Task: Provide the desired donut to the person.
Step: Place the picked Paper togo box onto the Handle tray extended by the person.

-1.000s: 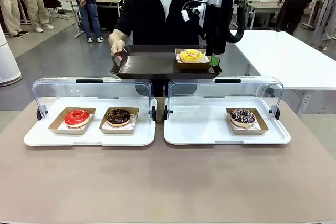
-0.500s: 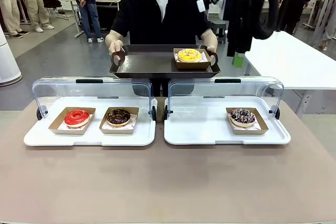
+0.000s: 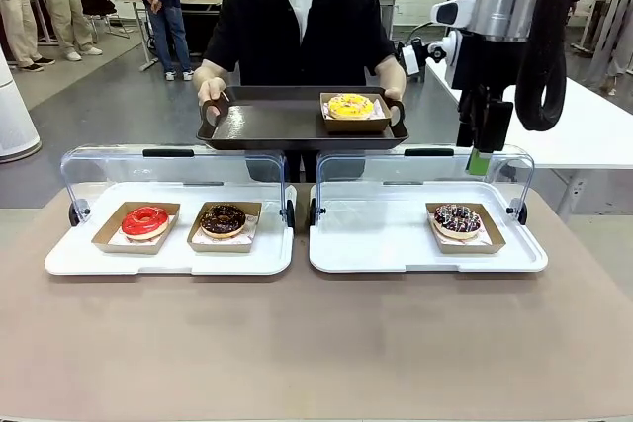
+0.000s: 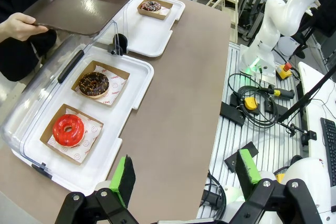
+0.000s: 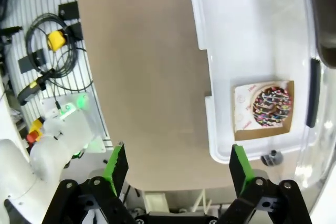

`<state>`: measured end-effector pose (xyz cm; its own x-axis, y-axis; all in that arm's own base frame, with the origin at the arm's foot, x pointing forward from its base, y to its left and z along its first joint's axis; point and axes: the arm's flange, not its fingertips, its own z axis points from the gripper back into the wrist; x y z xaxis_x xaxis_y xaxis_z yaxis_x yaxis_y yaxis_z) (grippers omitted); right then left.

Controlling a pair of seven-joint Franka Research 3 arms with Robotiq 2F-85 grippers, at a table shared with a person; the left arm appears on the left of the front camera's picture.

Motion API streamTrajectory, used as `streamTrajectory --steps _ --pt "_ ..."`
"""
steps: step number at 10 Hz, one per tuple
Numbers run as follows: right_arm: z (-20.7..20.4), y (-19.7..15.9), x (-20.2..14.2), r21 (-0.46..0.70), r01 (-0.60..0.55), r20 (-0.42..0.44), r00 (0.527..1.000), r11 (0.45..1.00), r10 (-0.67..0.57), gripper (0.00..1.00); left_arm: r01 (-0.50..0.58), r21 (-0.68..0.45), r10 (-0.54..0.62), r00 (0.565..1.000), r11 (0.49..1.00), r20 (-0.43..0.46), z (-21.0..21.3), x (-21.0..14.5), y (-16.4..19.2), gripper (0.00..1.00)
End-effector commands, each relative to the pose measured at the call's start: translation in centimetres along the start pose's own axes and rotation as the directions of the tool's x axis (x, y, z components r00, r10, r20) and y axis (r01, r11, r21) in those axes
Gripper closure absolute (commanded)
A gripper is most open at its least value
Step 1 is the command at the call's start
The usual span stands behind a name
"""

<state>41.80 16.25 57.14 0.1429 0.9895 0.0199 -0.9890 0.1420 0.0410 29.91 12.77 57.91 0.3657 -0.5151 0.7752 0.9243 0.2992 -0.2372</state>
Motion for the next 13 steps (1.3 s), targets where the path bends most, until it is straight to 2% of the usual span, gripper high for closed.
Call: streamTrajectory --steps 1,9,10,11,12,13 --pt "0.4 0.4 0.8 0.005 -0.018 -0.009 1.0 1.0 0.018 0.0 0.016 -0.001 -0.016 1.0 1.0 0.012 0.1 0.1 -0.1 0.0" --pt "0.3 0.5 0.9 -0.002 -0.025 0.002 1.0 1.0 0.025 0.0 0.016 -0.001 -0.016 1.0 1.0 0.012 0.1 0.1 -0.1 0.0" --pt "1.4 1.0 -3.4 0.04 -0.03 0.132 0.991 0.999 0.024 0.0 0.016 -0.001 -0.016 1.0 1.0 0.012 0.1 0.1 -0.1 0.0" --pt "1.9 1.6 -8.1 -0.063 -0.048 0.208 0.976 0.997 0.061 0.0 0.016 -0.001 -0.016 1.0 1.0 0.012 0.1 0.1 -0.1 0.0" --pt "2.2 2.1 -12.0 -0.086 -0.006 0.321 0.947 0.996 0.033 0.0 0.016 -0.001 -0.016 1.0 1.0 0.012 0.1 0.1 -0.1 0.0" --pt "1.3 2.9 -17.3 -0.121 0.057 0.449 0.894 0.991 0.004 0.0 0.016 -0.001 -0.016 1.0 1.0 0.012 0.1 0.1 -0.1 0.0"
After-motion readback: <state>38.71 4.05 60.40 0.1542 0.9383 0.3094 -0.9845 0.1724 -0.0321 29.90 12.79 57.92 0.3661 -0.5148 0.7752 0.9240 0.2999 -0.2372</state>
